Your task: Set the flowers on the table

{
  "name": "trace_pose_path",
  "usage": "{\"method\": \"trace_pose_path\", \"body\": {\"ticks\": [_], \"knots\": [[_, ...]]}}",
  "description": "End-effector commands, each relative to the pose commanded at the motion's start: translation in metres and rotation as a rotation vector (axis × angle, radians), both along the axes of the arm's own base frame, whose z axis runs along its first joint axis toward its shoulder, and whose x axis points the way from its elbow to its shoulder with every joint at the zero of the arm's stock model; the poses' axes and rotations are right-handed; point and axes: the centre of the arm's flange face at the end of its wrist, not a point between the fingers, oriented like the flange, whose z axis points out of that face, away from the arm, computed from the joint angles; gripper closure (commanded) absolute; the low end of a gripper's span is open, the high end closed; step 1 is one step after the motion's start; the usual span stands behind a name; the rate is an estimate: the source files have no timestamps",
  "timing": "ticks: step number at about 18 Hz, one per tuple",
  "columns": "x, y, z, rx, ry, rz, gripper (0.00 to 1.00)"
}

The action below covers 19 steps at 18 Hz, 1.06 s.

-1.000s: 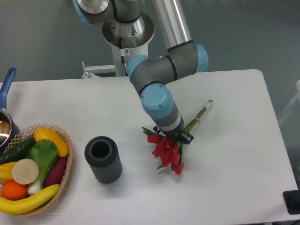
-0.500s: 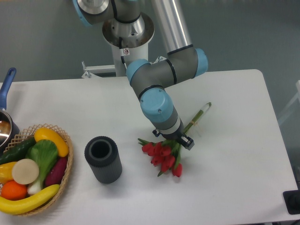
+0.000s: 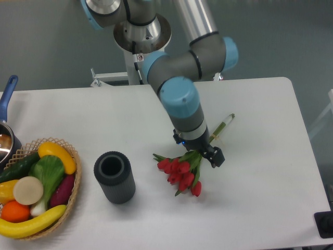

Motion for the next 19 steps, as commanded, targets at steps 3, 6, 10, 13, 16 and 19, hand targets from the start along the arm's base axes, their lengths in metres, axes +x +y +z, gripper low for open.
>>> {"method": "trace_pose_path", "body": {"ticks": [3,6,10,13,16,19], "knots": [[-0.006,-0.020,0.038,0.118,-0.015,0.012,0.00],[-0.013,-0.052,0.069,0.136,-0.002,-0.071,0.00],[-0.023,-0.100,0.093,0.091,0.024,-0.172,0.00],[-0.027,-0.130,0.100,0.049,0.027,-0.249,0.00],[-0.034,-0.168,0.098,0.014,0.018,-0.316,0.00],[-0.033,-0.177,0.097,0.014,0.009,-0.313,0.00]]}}
